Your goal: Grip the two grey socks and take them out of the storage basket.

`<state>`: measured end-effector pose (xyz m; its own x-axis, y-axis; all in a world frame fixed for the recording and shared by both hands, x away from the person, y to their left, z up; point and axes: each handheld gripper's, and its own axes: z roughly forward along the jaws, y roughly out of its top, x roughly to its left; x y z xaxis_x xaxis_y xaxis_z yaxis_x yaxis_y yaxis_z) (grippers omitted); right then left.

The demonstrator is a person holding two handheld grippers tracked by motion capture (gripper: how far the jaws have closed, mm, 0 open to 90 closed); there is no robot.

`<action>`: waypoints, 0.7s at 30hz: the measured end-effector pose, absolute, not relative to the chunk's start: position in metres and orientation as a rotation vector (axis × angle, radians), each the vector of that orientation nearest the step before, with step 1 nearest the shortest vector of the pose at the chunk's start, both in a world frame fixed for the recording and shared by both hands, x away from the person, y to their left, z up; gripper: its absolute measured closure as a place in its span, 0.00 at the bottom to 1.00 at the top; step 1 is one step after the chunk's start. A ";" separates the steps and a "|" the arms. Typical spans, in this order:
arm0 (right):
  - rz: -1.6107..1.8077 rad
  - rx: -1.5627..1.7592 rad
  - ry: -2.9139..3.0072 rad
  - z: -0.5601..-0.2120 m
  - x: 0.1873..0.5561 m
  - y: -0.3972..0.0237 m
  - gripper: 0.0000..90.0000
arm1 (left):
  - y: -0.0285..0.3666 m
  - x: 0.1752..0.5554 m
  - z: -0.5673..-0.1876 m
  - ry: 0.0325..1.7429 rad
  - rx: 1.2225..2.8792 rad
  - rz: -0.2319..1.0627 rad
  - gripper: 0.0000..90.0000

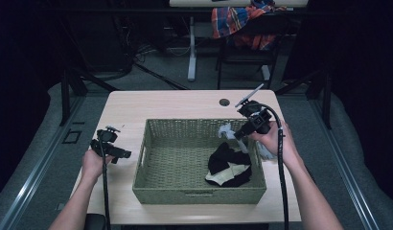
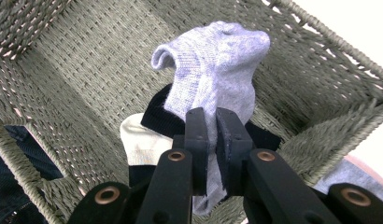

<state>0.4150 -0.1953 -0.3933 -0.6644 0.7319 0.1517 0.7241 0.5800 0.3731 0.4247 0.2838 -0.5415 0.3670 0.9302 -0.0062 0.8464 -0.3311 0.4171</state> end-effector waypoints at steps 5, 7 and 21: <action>0.675 1.282 2.752 -0.386 0.415 -0.200 0.93 | 0.284 0.425 -0.542 1.556 2.287 0.327 0.00; 0.713 1.299 2.727 -0.382 0.414 -0.202 0.93 | 0.284 0.425 -0.542 1.555 2.289 0.328 0.00; 0.819 1.340 2.603 -0.349 0.404 -0.238 0.94 | 0.283 0.425 -0.542 1.555 2.289 0.324 0.00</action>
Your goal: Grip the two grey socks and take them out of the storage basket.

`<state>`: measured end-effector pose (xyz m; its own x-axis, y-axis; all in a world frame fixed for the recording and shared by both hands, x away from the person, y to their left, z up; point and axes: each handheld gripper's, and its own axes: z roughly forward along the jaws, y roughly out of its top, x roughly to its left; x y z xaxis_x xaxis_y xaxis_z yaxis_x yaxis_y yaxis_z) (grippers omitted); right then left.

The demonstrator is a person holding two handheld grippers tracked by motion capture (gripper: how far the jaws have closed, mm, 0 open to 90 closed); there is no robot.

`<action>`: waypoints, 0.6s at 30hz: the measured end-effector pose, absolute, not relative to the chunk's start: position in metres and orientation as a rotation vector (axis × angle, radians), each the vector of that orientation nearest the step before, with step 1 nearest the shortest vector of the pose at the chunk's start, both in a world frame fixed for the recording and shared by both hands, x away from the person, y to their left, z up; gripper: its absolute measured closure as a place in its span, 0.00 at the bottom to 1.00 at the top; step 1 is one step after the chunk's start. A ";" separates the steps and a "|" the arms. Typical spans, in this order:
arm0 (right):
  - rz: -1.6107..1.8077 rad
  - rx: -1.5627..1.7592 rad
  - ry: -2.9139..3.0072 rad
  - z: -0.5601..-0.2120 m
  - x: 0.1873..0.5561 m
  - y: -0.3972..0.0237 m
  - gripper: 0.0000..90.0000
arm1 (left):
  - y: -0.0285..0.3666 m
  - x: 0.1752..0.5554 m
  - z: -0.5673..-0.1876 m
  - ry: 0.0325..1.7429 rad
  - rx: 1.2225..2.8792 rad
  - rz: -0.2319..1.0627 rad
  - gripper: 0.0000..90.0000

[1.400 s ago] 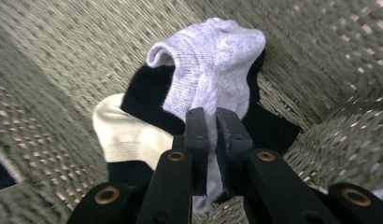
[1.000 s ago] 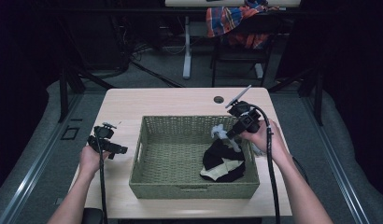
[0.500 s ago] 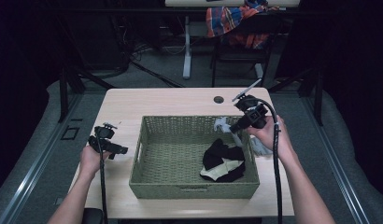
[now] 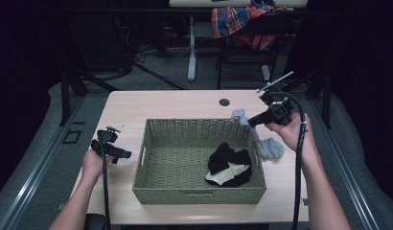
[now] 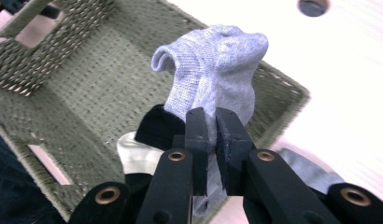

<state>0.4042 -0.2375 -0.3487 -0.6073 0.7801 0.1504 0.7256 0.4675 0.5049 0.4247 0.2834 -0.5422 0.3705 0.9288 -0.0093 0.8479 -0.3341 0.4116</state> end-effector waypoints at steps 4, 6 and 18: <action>0.809 1.374 2.554 -0.347 0.404 -0.249 0.94 | 0.284 0.425 -0.542 1.556 2.289 0.325 0.00; 0.809 1.388 2.533 -0.346 0.404 -0.254 0.94 | 0.284 0.425 -0.542 1.555 2.290 0.324 0.00; 0.753 1.480 2.438 -0.347 0.405 -0.283 0.94 | 0.284 0.424 -0.541 1.552 2.284 0.331 0.00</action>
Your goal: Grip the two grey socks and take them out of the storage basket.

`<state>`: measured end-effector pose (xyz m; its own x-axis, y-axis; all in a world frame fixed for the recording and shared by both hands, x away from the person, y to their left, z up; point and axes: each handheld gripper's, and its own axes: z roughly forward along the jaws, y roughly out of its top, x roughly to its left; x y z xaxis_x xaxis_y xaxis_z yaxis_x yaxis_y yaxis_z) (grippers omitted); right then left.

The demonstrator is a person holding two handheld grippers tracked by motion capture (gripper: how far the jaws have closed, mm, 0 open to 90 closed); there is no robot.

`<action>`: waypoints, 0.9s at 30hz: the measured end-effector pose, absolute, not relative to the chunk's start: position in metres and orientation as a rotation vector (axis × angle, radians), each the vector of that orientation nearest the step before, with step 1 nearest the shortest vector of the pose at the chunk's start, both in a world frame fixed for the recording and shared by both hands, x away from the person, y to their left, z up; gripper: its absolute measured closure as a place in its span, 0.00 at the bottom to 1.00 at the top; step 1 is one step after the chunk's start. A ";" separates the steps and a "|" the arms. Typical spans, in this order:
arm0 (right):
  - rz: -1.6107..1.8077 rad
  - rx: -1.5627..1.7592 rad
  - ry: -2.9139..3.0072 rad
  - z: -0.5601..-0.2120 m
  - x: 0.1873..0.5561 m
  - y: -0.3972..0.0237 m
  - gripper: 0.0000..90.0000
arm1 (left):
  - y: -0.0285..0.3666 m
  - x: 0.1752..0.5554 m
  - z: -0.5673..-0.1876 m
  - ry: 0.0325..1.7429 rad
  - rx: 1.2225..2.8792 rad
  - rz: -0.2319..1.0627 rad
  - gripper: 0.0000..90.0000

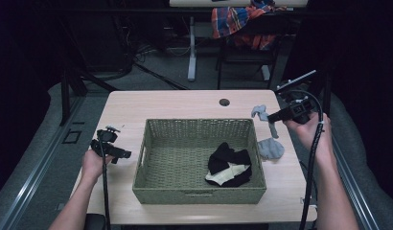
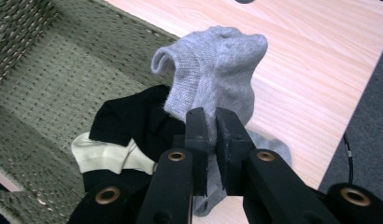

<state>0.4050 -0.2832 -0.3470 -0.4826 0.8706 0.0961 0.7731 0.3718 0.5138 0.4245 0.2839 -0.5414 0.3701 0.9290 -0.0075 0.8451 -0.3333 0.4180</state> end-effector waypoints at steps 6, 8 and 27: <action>0.724 1.533 2.410 -0.350 0.408 -0.297 0.94 | 0.284 0.425 -0.541 1.550 2.286 0.331 0.00; 0.714 1.548 2.406 -0.352 0.409 -0.301 0.94 | 0.284 0.425 -0.541 1.552 2.285 0.331 0.00; 0.511 1.675 2.345 -0.385 0.427 -0.321 0.94 | 0.284 0.424 -0.541 1.549 2.284 0.334 0.00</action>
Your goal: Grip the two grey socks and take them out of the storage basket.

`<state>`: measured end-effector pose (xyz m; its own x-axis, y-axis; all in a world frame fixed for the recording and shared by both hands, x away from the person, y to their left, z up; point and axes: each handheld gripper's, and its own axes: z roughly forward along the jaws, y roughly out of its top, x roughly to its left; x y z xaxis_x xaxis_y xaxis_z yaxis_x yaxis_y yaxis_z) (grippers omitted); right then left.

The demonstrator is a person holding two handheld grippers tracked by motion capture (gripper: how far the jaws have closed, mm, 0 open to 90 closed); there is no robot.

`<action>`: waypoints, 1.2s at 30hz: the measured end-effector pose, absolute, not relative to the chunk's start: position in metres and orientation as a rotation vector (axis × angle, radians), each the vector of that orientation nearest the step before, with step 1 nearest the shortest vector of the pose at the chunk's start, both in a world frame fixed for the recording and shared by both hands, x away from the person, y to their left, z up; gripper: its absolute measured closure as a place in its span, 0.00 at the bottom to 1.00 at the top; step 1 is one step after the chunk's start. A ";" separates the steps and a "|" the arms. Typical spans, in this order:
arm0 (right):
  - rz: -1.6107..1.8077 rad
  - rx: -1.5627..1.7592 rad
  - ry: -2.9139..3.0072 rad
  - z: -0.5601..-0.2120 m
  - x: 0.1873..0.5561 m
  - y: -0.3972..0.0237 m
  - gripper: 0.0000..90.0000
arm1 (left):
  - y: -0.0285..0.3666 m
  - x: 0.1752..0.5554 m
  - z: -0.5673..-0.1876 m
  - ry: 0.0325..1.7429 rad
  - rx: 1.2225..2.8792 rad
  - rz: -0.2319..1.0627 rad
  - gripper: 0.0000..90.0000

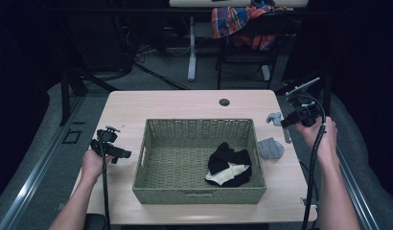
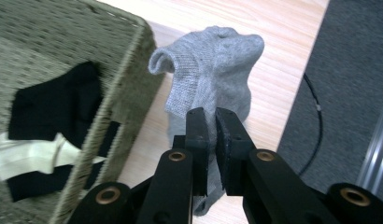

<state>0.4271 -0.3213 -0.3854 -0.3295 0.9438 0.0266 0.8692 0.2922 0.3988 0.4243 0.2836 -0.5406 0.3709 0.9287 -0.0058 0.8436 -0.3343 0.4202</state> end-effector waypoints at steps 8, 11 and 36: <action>0.458 1.694 2.357 -0.398 0.433 -0.322 0.94 | 0.284 0.424 -0.540 1.547 2.285 0.335 0.00; 0.434 1.692 2.382 -0.406 0.436 -0.320 0.94 | 0.284 0.424 -0.541 1.548 2.284 0.331 0.00; 0.218 1.711 2.545 -0.493 0.456 -0.293 0.94 | 0.284 0.424 -0.540 1.542 2.288 0.329 0.00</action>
<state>0.4556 -0.2925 -0.4929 -0.3788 0.9252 0.0233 0.9157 0.3710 0.1546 0.4239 0.2836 -0.5404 0.3769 0.9262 -0.0084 0.8421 -0.3389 0.4196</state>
